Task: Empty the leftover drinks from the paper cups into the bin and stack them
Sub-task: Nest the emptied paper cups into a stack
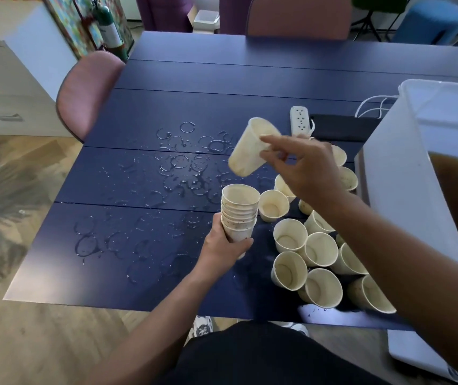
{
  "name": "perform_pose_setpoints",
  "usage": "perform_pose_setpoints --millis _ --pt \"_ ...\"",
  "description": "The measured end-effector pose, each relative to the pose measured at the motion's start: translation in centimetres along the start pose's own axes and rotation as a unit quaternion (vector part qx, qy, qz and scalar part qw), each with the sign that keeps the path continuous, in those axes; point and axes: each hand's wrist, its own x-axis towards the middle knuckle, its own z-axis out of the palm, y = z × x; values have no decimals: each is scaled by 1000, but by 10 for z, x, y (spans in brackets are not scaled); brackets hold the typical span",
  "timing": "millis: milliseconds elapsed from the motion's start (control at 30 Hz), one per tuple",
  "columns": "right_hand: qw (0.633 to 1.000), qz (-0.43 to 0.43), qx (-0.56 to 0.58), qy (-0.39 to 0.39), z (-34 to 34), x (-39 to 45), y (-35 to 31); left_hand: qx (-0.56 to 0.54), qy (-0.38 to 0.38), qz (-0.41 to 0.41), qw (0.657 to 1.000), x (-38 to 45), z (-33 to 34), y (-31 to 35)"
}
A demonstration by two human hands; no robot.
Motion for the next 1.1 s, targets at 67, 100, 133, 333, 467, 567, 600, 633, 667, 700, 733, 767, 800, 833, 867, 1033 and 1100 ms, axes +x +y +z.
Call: perform_pose_setpoints --millis 67,100,133,333,467,567,600,633,667,700,733,767,800,833,867,1033,1100 --pt "997 -67 -3 -37 -2 -7 -5 3 4 -3 1000 2 2 0" --pt "995 -89 -5 -52 -2 -9 -5 4 7 -3 1000 2 2 0" --pt "993 -100 -2 -65 -3 -11 -5 4 9 -2 1000 3 3 -1" --pt "977 -57 -11 -204 -2 -32 4 15 11 20 1000 5 10 9" --pt "971 25 59 -231 -8 -35 0 13 7 26 1000 5 13 11" --pt "982 120 41 -138 -14 -21 16 18 5 34 999 5 11 10" --pt "981 138 -14 -132 -15 -17 26 16 5 35 999 5 11 10" --pt "974 153 -72 -151 -15 -14 37 15 5 35 999 5 11 10" --pt "960 167 -123 -190 -15 -13 47 13 5 36 999 4 11 10" --pt "941 178 -167 -234 -14 -14 56 13 6 37 999 3 11 10" --pt "923 182 -199 -273 -13 -15 62 14 4 38 999 2 12 10" --pt "908 185 -216 -307 -11 -17 68 14 3 39 999 0 11 9" --pt "897 187 -221 -335 -7 -19 72 14 1 40 999 -1 10 9" --pt "888 190 -222 -355 -3 -22 78 14 1 39 999 -2 10 8" --pt "881 195 -225 -368 2 -25 81 13 3 37 999 -3 9 8" --pt "885 167 -266 -343 22 -35 97 7 7 31 999 -5 3 7" --pt "899 141 -272 -314 24 -33 98 8 6 31 999 -6 1 6"
